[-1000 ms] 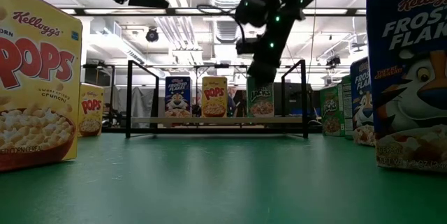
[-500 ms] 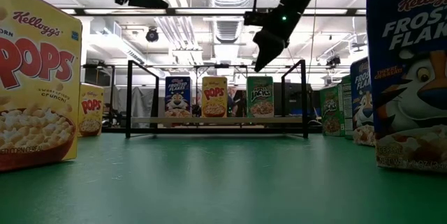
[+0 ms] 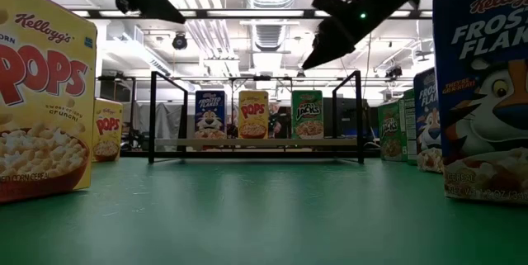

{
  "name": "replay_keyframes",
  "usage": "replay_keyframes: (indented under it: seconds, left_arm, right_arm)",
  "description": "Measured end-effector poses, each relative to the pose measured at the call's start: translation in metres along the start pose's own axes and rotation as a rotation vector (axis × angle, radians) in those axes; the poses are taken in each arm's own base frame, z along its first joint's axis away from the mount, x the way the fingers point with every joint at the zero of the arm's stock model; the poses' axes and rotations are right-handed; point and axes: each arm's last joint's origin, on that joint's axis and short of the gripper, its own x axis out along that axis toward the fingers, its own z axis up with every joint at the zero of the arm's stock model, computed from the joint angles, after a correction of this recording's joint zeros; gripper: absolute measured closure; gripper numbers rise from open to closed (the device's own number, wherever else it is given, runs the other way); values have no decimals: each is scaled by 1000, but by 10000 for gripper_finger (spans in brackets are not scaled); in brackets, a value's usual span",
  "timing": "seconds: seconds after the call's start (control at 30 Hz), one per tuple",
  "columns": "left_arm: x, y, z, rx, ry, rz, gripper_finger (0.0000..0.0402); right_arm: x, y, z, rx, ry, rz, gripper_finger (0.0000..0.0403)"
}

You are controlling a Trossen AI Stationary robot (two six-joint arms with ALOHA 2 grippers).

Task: Stack cereal on shelf
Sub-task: Put the top yellow cereal box on the shelf aligned with the other yellow cereal box

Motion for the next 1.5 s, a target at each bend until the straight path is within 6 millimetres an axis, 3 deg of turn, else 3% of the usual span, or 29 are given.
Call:
replay_keyframes:
  seconds: [0.27, 0.4, 0.63, 0.8, 1.2, 1.33, 1.5]
  left_arm:
    - [-18, 24, 29, -148, 256, 63, 402]
    - [-21, 41, 33, -207, 463, 105, 402]
    - [-13, 66, 24, -300, 829, 100, 402]
    - [-2, 85, 8, -350, 979, 129, 402]
    - [19, 117, -28, -480, 1075, 157, 397]
    - [23, 120, -31, -490, 1093, 170, 367]
    - [30, 120, -34, -491, 1109, 171, 297]
  right_arm:
    - [-15, 0, -9, 13, -59, -2, 390]
    - [-15, 0, -10, 11, -57, 1, 390]
    - [-14, 3, -14, -17, -56, 50, 390]
    - [-13, 4, -20, -33, -37, 54, 390]
    - [-12, 3, -21, -143, -40, 47, 390]
    - [-16, -1, -15, -147, -73, 31, 390]
    - [-17, -1, -13, -148, -79, 30, 390]
